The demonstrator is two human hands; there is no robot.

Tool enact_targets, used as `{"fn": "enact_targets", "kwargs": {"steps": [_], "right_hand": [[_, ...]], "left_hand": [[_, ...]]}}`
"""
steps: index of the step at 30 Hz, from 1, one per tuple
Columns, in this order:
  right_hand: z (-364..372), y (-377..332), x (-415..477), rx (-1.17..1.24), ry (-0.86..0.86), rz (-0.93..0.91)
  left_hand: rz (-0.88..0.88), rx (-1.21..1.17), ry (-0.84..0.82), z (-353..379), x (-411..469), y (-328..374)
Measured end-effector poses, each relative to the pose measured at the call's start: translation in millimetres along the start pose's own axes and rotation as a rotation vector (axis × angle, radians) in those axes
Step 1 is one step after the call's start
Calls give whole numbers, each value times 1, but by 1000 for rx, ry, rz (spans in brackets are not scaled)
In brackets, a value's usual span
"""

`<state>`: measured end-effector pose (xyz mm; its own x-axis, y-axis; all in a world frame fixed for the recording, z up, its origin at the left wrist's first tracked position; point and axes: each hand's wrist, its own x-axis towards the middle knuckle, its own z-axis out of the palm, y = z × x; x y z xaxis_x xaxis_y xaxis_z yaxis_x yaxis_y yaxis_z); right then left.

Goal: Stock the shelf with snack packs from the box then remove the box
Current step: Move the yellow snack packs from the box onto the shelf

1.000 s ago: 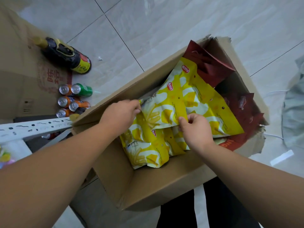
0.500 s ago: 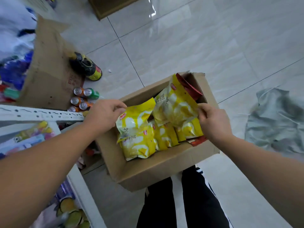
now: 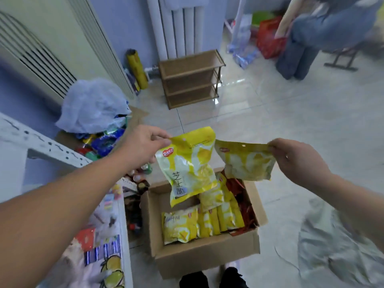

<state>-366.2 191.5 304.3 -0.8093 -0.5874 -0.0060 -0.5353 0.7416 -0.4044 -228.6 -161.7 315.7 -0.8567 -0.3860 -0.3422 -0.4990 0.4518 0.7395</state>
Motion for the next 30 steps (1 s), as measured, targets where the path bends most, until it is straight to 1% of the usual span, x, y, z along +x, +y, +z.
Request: {"fn": "enact_targets", "kwargs": {"steps": [4, 6, 9, 11, 15, 18, 22, 25, 30], "right_hand": [[-84, -50, 55, 33, 118, -173], [-121, -79, 79, 31, 175, -267], [-176, -125, 102, 44, 237, -398], [-212, -154, 111, 63, 262, -451], [-264, -209, 120, 193, 274, -567], [-280, -240, 122, 294, 309, -686], [-284, -293, 114, 427, 298, -831], [-278, -333, 94, 502, 250, -976], [-268, -398, 38, 582, 115, -1167]], "left_hand": [[106, 60, 98, -78, -27, 75], [134, 85, 178, -116, -46, 107], [144, 104, 300, -167, -85, 148], [157, 107, 387, -199, -113, 170], [126, 158, 591, -243, -191, 203], [82, 188, 703, -255, -253, 217], [-40, 177, 874, -252, -331, 219], [-138, 172, 975, -239, -392, 214], [-300, 141, 1103, -209, -507, 205]]}}
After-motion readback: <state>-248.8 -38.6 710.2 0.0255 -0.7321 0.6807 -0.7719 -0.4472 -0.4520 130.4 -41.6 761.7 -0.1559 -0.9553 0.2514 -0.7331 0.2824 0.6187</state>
